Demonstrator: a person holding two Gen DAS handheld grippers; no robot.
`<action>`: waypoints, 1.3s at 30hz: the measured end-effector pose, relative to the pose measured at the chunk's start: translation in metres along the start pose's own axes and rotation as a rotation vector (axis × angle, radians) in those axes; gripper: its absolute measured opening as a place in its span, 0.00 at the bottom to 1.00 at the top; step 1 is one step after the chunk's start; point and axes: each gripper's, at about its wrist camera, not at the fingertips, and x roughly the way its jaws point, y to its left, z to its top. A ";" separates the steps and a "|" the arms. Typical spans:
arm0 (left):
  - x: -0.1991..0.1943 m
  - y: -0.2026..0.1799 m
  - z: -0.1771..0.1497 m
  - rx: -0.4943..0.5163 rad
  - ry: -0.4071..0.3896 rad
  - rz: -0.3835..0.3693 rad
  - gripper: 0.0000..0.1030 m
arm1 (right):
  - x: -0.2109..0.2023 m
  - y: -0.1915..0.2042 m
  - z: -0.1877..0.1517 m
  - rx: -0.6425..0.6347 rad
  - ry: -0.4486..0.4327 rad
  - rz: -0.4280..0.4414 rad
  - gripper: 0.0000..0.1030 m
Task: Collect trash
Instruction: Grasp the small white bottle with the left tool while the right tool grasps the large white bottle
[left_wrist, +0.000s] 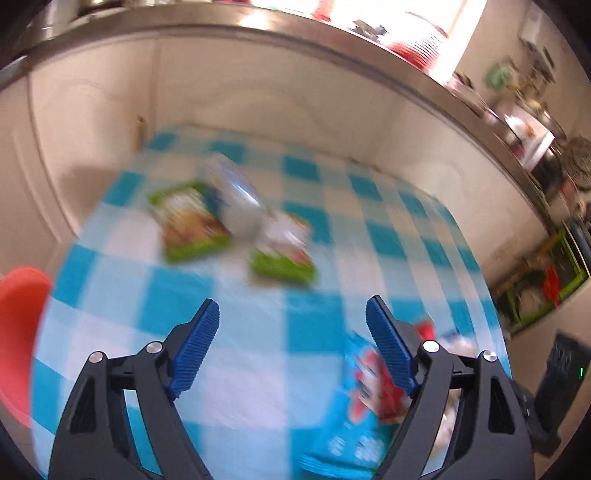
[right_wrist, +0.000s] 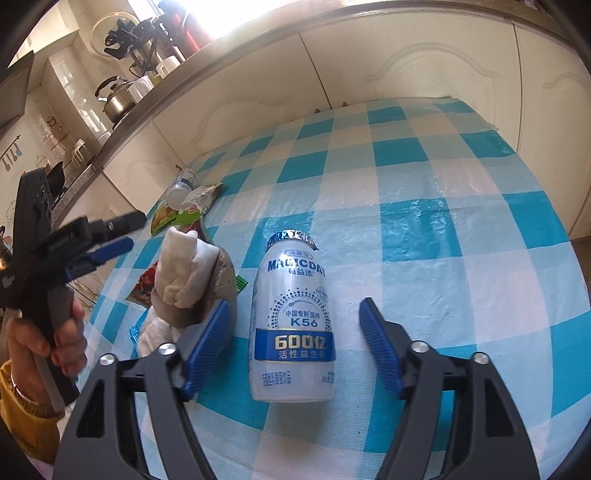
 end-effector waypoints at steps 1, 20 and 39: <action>0.001 0.005 0.006 -0.018 -0.008 0.018 0.83 | 0.000 -0.001 0.000 0.004 -0.001 0.006 0.74; 0.102 0.041 0.098 -0.116 0.075 0.213 0.83 | -0.006 -0.005 0.000 0.033 -0.025 0.061 0.85; 0.097 -0.022 0.056 0.125 0.097 0.205 0.42 | -0.013 -0.014 0.004 0.050 -0.039 0.002 0.86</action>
